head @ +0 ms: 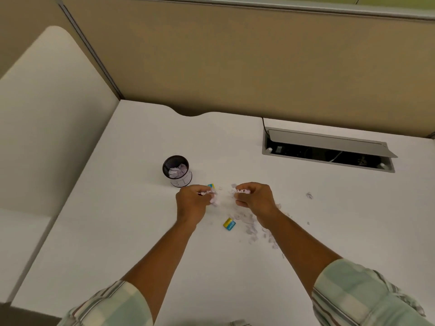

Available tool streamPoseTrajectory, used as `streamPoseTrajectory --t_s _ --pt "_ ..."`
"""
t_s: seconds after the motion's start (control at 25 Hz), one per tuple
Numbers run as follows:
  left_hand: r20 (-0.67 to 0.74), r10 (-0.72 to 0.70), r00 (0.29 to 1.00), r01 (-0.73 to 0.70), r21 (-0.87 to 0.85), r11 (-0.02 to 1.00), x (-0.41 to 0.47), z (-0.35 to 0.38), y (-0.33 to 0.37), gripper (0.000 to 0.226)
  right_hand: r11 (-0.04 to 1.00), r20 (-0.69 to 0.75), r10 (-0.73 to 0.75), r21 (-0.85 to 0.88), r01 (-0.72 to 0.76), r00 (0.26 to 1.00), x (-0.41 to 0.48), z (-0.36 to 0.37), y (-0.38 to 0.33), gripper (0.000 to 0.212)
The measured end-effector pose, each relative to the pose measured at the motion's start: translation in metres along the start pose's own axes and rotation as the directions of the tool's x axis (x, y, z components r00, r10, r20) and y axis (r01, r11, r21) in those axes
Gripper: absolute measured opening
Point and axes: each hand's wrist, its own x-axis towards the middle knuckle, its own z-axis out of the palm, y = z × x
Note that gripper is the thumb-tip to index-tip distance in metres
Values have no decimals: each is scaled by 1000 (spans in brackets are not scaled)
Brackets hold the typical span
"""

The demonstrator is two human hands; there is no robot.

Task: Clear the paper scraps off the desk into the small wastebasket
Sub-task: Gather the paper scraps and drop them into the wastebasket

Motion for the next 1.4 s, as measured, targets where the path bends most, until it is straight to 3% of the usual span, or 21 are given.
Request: streamPoseTrajectory --t_s 0.2,0.4,0.52,0.68,0.76,0.92,1.0,1.2,1.4 --pt "-178 26 984 -36 -55 998 25 -57 20 17 966 134 -189 -150 209 973 5 75 -47 14" --pt "-267 24 963 -24 4 1000 59 -88 32 15 800 268 -321 -436 411 908 29 144 -75 19" --pt "-268 28 963 -10 67 998 78 -93 35 9 651 356 -335 -582 488 872 46 169 -78 19" --pt "-143 30 989 6 245 969 92 -98 35 12 500 379 -310 -715 488 872 57 181 -77 28" --pt "-113 55 992 -19 297 955 95 -101 35 23 517 374 -316 -703 488 872 61 182 -79 33" --pt "-105 55 993 -19 319 947 96 -103 34 40 452 390 -329 -735 506 860 64 182 -81 17" --pt "-114 96 989 -51 342 938 93 -102 34 38 471 361 -341 -734 490 868 66 177 -82 10" --pt "-186 263 947 -179 376 909 68 -91 23 20 571 274 -379 -683 456 884 58 132 -67 16" --pt "-77 335 939 -286 364 886 27 -58 1 22 647 110 -381 -677 350 918 30 33 -37 13"
